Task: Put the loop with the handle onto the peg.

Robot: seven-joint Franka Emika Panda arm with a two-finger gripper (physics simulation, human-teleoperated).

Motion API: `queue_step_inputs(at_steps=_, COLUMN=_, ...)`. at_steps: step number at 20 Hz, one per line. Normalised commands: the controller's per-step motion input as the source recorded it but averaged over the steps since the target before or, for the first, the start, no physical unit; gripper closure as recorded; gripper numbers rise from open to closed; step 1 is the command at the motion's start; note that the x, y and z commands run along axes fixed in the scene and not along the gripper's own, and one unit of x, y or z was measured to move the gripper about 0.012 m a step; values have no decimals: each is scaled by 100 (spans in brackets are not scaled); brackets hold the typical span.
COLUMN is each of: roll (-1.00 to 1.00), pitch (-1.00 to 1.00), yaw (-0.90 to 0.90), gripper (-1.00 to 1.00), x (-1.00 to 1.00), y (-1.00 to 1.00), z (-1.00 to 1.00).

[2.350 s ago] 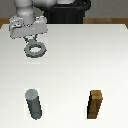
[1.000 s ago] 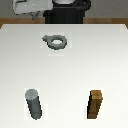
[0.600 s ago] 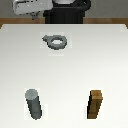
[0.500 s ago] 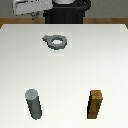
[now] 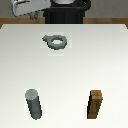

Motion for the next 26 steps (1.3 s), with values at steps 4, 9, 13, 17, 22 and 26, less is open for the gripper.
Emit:
queue_step_inputs(at_steps=4, roll=0, pitch=0, yaw=8, gripper=100, x=25, y=0, z=0)
queue_step_inputs(at_steps=9, roll=0, pitch=0, yaw=0, gripper=100, x=40, y=0, z=0)
queue_step_inputs(at_steps=13, roll=0, pitch=0, yaw=0, gripper=-100, x=0, y=0, z=0)
queue_step_inputs(at_steps=17, roll=0, pitch=0, yaw=0, gripper=-100, x=0, y=75, z=0)
queue_step_inputs(at_steps=22, roll=0, pitch=0, yaw=0, gripper=-100, x=0, y=100, z=0)
queue_step_inputs(at_steps=26, roll=0, pitch=0, yaw=0, gripper=-100, x=25, y=-25, z=0)
